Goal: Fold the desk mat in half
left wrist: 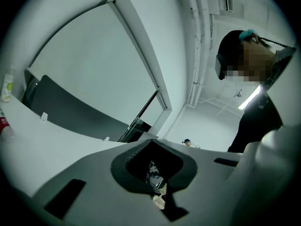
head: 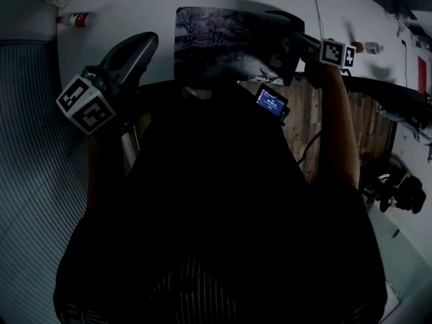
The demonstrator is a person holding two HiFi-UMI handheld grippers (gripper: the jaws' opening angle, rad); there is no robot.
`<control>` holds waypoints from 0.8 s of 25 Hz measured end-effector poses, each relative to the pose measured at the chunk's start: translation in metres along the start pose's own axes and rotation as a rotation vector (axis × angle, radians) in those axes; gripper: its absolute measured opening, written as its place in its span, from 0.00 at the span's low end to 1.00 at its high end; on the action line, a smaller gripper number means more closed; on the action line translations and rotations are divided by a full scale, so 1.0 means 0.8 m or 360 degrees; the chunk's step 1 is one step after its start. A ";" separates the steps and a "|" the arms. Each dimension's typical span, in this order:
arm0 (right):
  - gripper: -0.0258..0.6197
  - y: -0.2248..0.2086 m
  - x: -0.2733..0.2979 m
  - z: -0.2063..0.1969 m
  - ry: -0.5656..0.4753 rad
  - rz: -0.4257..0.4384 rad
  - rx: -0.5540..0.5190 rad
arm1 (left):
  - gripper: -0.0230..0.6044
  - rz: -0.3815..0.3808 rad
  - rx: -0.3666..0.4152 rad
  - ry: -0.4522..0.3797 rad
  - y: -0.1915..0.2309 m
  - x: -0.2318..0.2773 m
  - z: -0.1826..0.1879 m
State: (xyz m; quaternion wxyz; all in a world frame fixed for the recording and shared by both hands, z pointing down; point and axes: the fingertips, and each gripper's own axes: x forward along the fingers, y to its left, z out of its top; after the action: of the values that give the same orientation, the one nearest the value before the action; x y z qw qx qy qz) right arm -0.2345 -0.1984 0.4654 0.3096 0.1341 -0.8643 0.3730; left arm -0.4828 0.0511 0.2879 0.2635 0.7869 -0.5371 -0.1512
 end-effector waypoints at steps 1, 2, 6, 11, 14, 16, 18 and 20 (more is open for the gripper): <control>0.05 0.008 0.009 0.003 0.0022 0.0024 -0.0024 | 0.05 0.0019 -0.0006 -0.0006 0.002 -0.004 0.000; 0.05 0.015 0.018 0.006 0.0047 0.0046 -0.0044 | 0.05 0.0040 -0.0017 -0.0015 0.004 -0.008 0.001; 0.05 0.053 0.053 0.013 0.0153 0.0137 -0.0118 | 0.05 0.0128 -0.0048 -0.0065 0.012 -0.033 0.010; 0.05 0.097 0.099 0.023 0.0264 0.0253 -0.0213 | 0.05 0.0232 -0.0067 -0.0150 0.023 -0.068 0.015; 0.05 0.115 0.130 0.024 0.0334 0.0310 -0.0249 | 0.05 0.0286 -0.0074 -0.0179 0.031 -0.083 0.016; 0.05 0.134 0.154 0.025 0.0388 0.0363 -0.0280 | 0.05 0.0331 -0.0070 -0.0210 0.038 -0.097 0.023; 0.05 0.158 0.183 0.014 0.0464 0.0421 -0.0317 | 0.05 0.0386 -0.0080 -0.0249 0.045 -0.119 0.021; 0.05 0.179 0.211 -0.004 0.0551 0.0474 -0.0350 | 0.05 0.0439 -0.0092 -0.0281 0.048 -0.139 0.015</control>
State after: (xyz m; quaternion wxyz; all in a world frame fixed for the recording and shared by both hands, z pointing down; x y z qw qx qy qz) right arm -0.4301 -0.0978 0.4938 0.4074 -0.0952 -0.8439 0.3358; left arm -0.5603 0.1405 0.2955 0.2559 0.6816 -0.6565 -0.1974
